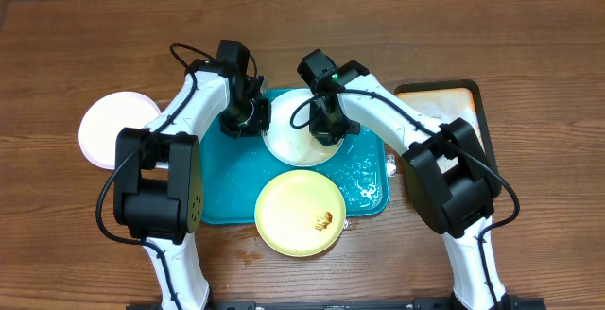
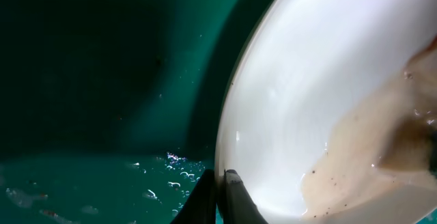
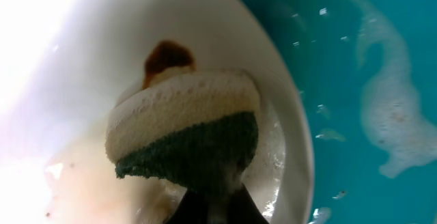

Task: Clean dirty plates on tray and stack at the side
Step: 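Scrub the white plate with the sponge while the left gripper holds it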

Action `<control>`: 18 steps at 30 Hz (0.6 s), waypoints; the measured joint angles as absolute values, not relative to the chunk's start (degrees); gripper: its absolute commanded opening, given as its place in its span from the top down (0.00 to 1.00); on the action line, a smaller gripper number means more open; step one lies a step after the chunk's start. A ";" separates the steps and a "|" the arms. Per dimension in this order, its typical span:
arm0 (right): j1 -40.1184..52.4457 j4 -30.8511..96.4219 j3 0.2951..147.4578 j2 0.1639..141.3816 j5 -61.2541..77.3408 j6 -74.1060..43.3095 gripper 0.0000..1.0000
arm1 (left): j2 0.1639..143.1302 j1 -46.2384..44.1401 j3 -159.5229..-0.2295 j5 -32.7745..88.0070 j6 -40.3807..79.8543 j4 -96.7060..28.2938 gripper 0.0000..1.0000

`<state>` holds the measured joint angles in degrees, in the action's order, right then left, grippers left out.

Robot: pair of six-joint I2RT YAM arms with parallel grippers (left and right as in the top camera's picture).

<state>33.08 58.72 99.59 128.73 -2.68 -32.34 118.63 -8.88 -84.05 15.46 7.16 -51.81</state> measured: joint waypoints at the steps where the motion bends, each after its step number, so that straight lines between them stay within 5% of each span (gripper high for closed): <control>1: 33.08 58.54 99.59 128.75 -3.27 -32.84 0.96 | 118.63 -8.88 -84.05 15.68 7.16 -51.90 0.96; 18: 30.41 41.67 98.08 131.26 24.75 -25.74 0.96 | 118.52 -7.51 -84.18 13.39 7.16 -53.43 0.96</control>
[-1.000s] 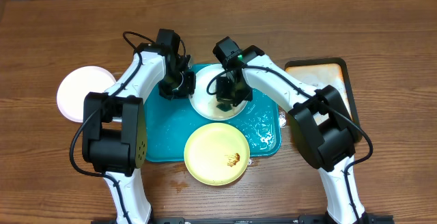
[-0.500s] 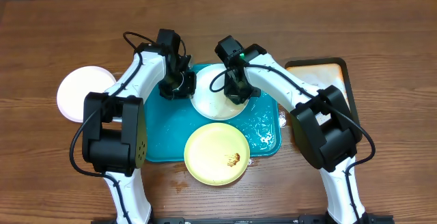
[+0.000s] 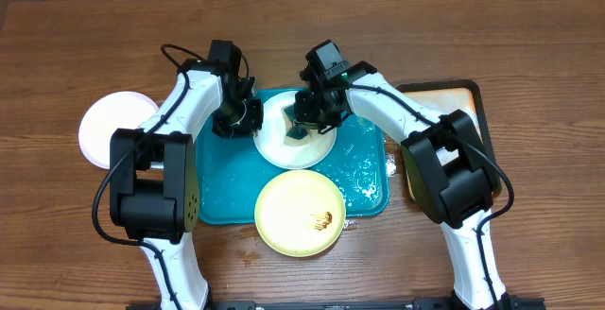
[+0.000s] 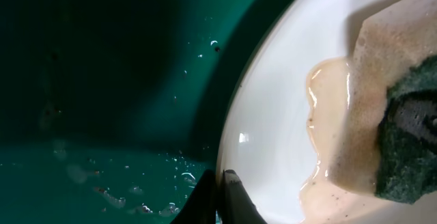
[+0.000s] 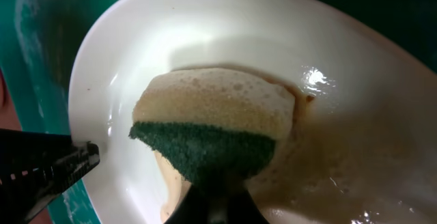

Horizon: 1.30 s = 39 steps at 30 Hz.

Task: Clean dirty plates on tray and stack at the side
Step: 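Scrub the white plate with the sponge while the left gripper holds it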

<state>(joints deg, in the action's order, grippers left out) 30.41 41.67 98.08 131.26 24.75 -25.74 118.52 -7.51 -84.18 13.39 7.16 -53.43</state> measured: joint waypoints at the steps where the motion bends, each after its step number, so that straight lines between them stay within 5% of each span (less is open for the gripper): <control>1: 30.48 42.70 98.15 131.26 24.03 -26.81 0.96 | 118.52 -7.51 -84.18 13.45 7.16 -53.56 0.96; 13: 32.82 57.47 99.85 129.08 1.61 -32.45 0.96 | 118.52 -9.19 -84.18 15.42 7.16 -53.80 0.96; 17: 32.82 58.46 99.85 128.88 -3.05 -32.58 0.96 | 118.52 -9.10 -84.18 15.20 6.72 -54.00 0.76; 26: 32.82 59.20 99.85 128.86 -7.88 -32.58 0.96 | 118.52 -8.91 -84.18 15.20 5.54 -52.73 0.53; 39: 32.77 59.46 99.85 128.86 -9.26 -31.81 0.96 | 118.52 -8.91 -84.18 16.49 5.39 -51.66 0.55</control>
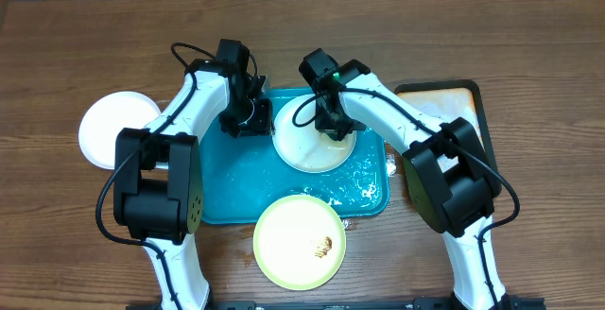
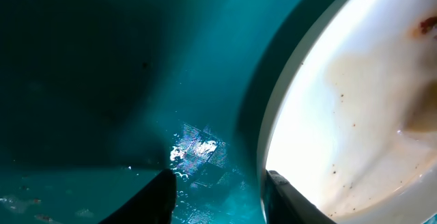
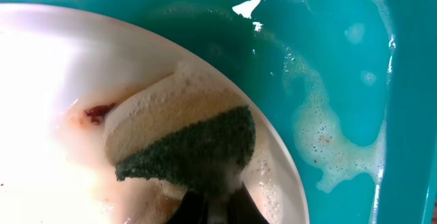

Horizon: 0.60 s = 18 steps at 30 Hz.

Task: Clean dirty plates on tray and stack at the side
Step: 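Scrub the white plate with the sponge while the left gripper holds it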

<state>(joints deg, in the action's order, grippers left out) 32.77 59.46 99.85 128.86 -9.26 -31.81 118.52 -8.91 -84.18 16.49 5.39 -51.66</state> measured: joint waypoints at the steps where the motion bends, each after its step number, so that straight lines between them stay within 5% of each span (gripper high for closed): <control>1: 32.77 59.46 99.85 128.86 -9.23 -31.73 0.96 | 118.52 -8.91 -84.18 16.49 5.39 -51.68 0.52; 15: 32.77 59.53 99.85 128.86 -9.21 -31.46 0.96 | 118.52 -12.10 -84.18 16.82 5.34 -49.25 0.53; 18: 32.77 59.57 99.85 128.86 -9.23 -31.46 0.96 | 118.52 -13.17 -84.18 17.02 5.39 -48.58 0.62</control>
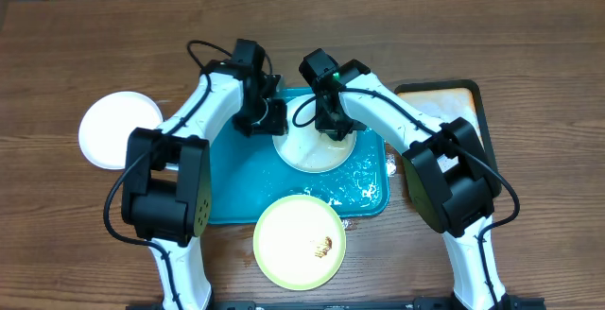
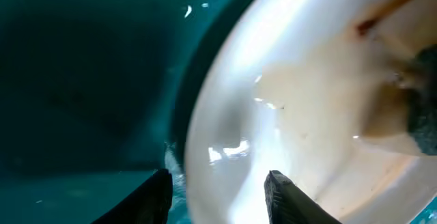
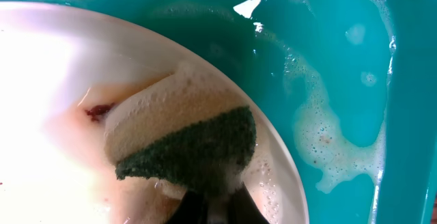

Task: Clean dirty plates on tray and stack at the side
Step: 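Scrub the white plate with the sponge while the left gripper holds it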

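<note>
A white plate [image 1: 304,147] smeared with brownish suds lies in the teal tray [image 1: 227,178]. My right gripper [image 3: 212,209] is shut on a yellow-and-green sponge [image 3: 179,138] that presses on the plate near its right rim, beside a red stain [image 3: 99,110]. My left gripper [image 2: 218,195] is open, its fingers [image 2: 158,193] on either side of the plate's left rim [image 2: 205,149]. A yellow plate [image 1: 299,242] with a brown stain sits on the table in front of the tray.
A white plate [image 1: 112,129] rests on the table at the left. A dark tray [image 1: 473,97] with a tan board stands at the right. Foam and water [image 3: 334,142] pool on the teal tray's floor. Wooden table [image 1: 529,45] all round.
My left gripper has moved right, from beside the white plate to straddling its left rim, still open. The right gripper and sponge have not moved.
At first my left gripper was shut on the white plate's rim while the sponge pressed on it, and the yellow plate overlapped the tray's front edge. Later the left gripper was open beside the plate, the yellow plate nearer the front. Now its fingers flank the rim.
</note>
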Action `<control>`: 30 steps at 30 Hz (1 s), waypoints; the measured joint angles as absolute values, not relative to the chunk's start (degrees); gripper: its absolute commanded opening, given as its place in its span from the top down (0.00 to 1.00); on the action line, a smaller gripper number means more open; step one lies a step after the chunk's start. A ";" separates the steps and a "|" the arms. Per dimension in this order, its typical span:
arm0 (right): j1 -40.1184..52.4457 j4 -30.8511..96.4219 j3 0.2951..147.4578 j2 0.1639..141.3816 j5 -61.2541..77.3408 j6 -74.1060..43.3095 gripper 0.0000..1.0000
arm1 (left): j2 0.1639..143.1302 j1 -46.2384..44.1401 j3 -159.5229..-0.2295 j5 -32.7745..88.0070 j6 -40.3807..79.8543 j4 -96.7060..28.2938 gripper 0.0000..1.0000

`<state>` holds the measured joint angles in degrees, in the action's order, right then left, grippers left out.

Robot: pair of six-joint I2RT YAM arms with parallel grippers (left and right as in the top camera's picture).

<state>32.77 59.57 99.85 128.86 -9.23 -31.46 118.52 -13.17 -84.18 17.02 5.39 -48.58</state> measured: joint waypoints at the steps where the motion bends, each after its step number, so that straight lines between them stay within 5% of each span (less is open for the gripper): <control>1: 32.77 59.57 99.85 128.86 -9.23 -31.46 0.96 | 118.52 -13.39 -84.18 17.04 5.50 -48.40 0.66; 9: 32.38 60.38 99.85 128.86 -10.07 -31.42 0.96 | 118.83 -13.47 -84.18 17.02 6.09 -48.14 0.89; 16: 32.29 60.69 99.81 128.86 -10.50 -31.03 0.96 | 122.08 -13.43 -85.73 20.78 6.26 -47.59 0.63; 17: 32.29 60.71 99.81 128.86 -10.50 -30.98 0.96 | 122.34 -13.43 -86.00 21.43 6.31 -47.53 0.66; 19: 32.27 60.71 99.81 128.86 -10.61 -30.85 0.96 | 122.56 -13.43 -86.28 21.93 6.59 -47.42 0.96; 30: 31.86 60.73 99.70 128.86 -10.87 -28.42 0.96 | 123.31 -13.06 -86.39 21.32 8.23 -46.83 0.96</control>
